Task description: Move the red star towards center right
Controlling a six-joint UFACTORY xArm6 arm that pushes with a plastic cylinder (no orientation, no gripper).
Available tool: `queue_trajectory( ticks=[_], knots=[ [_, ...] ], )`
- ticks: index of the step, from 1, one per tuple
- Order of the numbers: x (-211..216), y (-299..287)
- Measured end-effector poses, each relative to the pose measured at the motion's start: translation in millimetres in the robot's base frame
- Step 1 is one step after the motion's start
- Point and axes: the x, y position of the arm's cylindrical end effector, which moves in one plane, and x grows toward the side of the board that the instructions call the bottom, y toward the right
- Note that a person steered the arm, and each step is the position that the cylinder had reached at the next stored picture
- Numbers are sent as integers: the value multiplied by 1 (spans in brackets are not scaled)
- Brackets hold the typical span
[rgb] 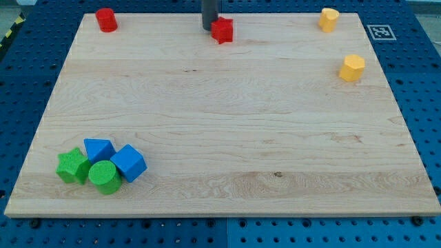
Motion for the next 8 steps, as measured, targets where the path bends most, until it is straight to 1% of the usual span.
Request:
queue_trajectory(
  ticks=[1, 2, 3, 4, 6, 7, 8],
  knots=[
    [16, 27],
    [31, 65],
    [54, 96],
    [80, 108],
    [84, 112],
    [86, 100],
    [101, 100]
  ],
)
